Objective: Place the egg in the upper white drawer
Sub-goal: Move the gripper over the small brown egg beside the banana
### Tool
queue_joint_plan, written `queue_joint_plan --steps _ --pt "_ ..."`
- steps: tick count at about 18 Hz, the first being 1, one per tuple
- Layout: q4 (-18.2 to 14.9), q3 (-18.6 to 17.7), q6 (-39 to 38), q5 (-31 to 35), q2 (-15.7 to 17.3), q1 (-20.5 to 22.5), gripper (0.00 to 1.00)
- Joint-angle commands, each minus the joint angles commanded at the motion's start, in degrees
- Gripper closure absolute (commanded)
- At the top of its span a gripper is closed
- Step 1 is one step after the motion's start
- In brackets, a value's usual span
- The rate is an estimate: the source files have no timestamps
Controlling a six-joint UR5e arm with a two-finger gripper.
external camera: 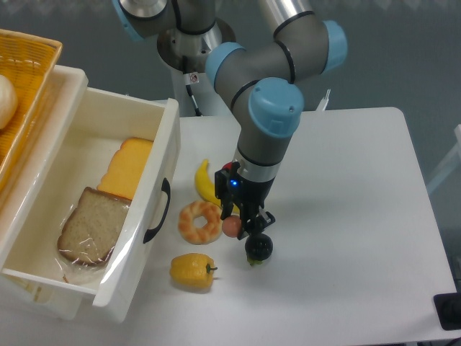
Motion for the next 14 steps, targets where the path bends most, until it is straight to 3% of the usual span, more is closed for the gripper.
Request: queue_joint_plan --steps 8,14 --pt "-0.1 0.3 -0.5 -0.1 0.3 0.3 0.76" --pt "-0.1 0.9 -4.0 0.0 2.7 3.9 0.76"
